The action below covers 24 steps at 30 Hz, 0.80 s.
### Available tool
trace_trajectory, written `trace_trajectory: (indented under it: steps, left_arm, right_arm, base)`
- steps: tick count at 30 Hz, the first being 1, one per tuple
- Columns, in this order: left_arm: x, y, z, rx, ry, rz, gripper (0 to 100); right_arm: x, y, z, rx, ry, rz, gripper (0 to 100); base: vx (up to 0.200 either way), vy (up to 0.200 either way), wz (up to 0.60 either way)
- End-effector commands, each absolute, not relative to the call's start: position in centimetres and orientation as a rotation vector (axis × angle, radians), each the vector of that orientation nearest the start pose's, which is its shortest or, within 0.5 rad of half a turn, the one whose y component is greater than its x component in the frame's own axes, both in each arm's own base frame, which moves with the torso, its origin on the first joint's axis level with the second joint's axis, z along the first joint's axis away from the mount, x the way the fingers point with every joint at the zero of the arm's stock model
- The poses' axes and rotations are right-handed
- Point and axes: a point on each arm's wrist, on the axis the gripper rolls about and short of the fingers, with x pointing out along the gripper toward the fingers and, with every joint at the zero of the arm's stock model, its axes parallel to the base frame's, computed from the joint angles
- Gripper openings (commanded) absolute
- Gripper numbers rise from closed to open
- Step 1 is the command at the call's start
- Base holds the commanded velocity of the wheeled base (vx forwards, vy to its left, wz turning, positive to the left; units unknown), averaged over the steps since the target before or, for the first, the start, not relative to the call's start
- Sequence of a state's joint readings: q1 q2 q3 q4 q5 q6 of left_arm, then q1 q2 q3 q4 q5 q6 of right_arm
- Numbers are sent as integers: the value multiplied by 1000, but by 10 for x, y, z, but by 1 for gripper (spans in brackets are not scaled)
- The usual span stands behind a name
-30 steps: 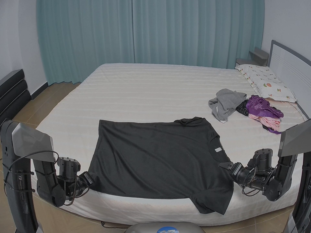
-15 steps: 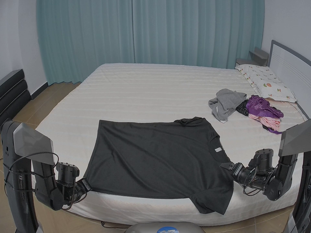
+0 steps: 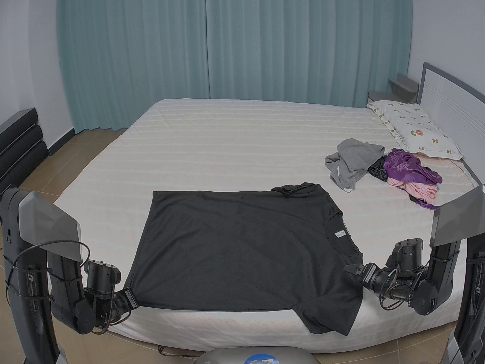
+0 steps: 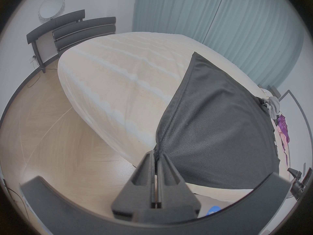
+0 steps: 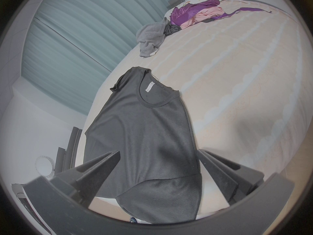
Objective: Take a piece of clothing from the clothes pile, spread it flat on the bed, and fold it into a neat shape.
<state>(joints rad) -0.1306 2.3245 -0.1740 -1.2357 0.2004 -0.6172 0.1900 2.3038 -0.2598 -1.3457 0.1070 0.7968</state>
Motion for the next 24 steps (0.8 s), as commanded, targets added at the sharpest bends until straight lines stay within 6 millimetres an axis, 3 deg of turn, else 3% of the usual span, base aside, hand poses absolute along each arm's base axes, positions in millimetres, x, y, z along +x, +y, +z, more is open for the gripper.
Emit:
trace_trajectory:
  steps: [1,15,16,24]
  left_arm:
    - [233,-26,-50,-421,847,342,0]
    - [234,-26,-51,-421,848,344,0]
    - [234,-26,-51,-421,848,344,0]
    - [242,-24,-51,-445,818,350,0]
  right_arm:
    - [261,52,-42,718,802,-22,100]
    - [270,52,-55,658,810,-5,100]
    - [271,52,-53,659,804,-3,0]
    - [294,43,-32,691,669,9,0]
  base:
    - [0,0,0]
    - [0,0,0]
    - [0,0,0]
    - [0,0,0]
